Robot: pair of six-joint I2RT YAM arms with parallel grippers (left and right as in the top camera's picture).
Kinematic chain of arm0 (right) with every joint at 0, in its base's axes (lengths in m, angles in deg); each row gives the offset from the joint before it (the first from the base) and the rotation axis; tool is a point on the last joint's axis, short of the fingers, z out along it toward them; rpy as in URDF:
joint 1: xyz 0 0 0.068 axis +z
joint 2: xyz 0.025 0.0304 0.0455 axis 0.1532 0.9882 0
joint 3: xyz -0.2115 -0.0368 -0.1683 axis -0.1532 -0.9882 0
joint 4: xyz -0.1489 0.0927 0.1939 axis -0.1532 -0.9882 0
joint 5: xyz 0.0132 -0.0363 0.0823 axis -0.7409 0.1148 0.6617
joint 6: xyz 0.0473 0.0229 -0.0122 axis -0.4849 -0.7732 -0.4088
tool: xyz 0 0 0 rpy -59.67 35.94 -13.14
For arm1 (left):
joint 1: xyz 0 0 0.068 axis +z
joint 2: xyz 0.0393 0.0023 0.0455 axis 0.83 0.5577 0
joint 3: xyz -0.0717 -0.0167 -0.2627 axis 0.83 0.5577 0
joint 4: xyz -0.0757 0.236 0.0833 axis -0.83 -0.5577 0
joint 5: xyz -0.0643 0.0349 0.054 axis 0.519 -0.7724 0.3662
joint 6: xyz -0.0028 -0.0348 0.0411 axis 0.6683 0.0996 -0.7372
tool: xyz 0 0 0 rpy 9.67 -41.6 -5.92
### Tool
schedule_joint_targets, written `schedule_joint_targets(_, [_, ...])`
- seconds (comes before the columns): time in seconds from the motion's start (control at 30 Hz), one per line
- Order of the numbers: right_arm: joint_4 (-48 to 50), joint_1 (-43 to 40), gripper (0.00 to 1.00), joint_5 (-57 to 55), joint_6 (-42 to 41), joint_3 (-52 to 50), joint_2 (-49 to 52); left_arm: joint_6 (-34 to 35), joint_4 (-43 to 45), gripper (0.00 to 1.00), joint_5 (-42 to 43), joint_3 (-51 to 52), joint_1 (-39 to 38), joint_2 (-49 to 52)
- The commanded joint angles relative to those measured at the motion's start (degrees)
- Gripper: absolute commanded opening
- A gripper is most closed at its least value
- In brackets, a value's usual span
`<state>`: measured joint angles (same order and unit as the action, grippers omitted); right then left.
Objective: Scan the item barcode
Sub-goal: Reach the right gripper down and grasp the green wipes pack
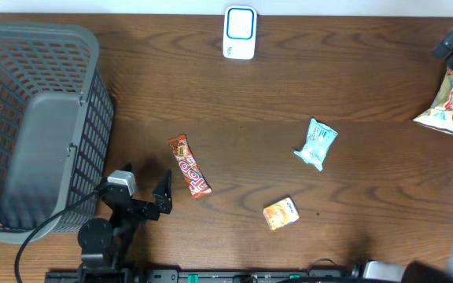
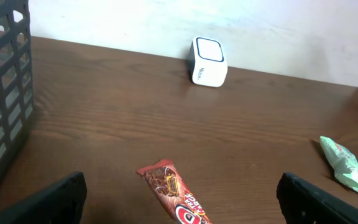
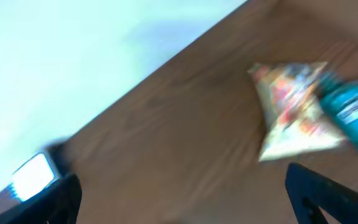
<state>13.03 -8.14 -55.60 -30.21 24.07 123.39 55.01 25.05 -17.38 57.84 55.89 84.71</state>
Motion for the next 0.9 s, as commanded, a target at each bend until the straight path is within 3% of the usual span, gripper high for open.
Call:
schedule_joint_targets(0.0, [-6.27,5.73,0.99,4.96,-8.09,0.02,-1.05,-0.98,-1.51,0.98,-0.15,0.9,0.13,-0.04])
schedule_joint_targets(0.13, [-12.33,14.05,0.99,-0.96,-11.56,-1.73,0.37,-0.98,-1.51,0.98,-0.15,0.92,0.13,-0.04])
schedule_joint_targets(0.3, [-7.32,26.6,0.99,-5.75,-11.04,-11.72,4.83,-0.98,-1.51,0.98,-0.13,0.92,0.13,-0.04])
schedule_joint_targets(0.37, [-3.85,28.85,0.98,-5.79,-8.17,-15.08,6.8,-0.98,-1.51,0.98,-0.13,0.9,0.13,-0.04])
schedule_joint_targets(0.43, [-1.22,30.42,0.88,-6.47,-5.86,-18.12,9.46,-0.98,-1.51,0.98,-0.13,0.9,0.13,-0.04])
schedule_joint_targets(0.63, [0.04,33.4,0.86,-12.57,-8.35,-19.87,19.54,-0.98,-1.51,0.98,-0.15,0.92,0.13,-0.04])
schedule_joint_targets(0.87, [-0.09,36.96,0.85,-18.91,-8.79,-19.85,24.39,-0.98,-1.51,0.98,-0.13,0.9,0.13,-0.04])
